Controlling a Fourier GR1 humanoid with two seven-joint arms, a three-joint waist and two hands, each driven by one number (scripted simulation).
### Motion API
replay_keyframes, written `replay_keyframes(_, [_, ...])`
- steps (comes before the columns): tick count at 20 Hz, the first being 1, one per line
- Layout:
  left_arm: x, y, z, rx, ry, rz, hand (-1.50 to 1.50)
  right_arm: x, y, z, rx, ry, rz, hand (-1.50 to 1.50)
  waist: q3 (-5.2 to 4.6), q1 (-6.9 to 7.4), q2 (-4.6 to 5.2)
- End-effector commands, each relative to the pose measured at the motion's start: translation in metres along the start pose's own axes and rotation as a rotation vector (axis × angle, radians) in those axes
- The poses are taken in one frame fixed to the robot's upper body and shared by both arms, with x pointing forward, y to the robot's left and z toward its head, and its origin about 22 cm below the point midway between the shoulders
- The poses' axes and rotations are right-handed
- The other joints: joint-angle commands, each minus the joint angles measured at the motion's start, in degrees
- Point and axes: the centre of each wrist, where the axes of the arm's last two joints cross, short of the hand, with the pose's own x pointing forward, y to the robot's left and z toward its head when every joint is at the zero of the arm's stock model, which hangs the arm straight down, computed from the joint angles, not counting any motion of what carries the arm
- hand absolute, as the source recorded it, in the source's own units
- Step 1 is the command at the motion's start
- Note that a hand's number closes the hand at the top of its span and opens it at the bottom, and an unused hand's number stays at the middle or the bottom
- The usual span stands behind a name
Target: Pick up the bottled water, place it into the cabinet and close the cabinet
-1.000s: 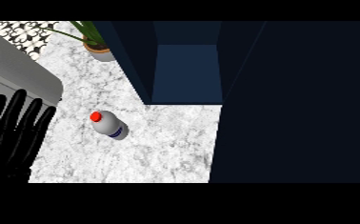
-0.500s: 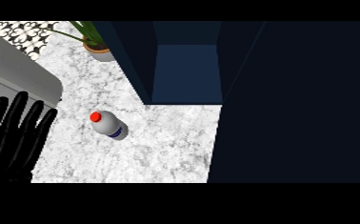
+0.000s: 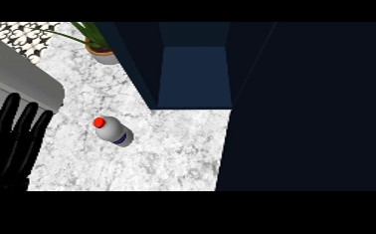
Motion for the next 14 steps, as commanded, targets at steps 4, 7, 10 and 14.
replay_keyframes(4, [-0.013, 0.007, -0.005, 0.020, 0.000, 0.010, -1.50, 0.042, 0.002, 0.032, -0.015, -0.042, 0.048, -1.50, -0.04, -0.29, -0.04])
replay_keyframes(7, [-0.014, 0.014, -0.021, 0.043, 0.003, 0.012, -1.50, 0.040, 0.007, 0.023, -0.018, -0.069, 0.022, -1.50, -0.04, -0.27, 0.05])
replay_keyframes(10, [-0.048, 0.013, -0.027, 0.041, 0.025, -0.009, -1.50, 0.032, 0.003, 0.022, -0.018, -0.059, 0.029, -1.50, -0.01, -0.27, 0.10])
replay_keyframes(14, [-0.064, 0.041, -0.033, 0.103, 0.049, -0.038, -1.50, 0.040, 0.000, 0.016, -0.013, -0.048, 0.021, -1.50, -0.06, -0.10, 0.17])
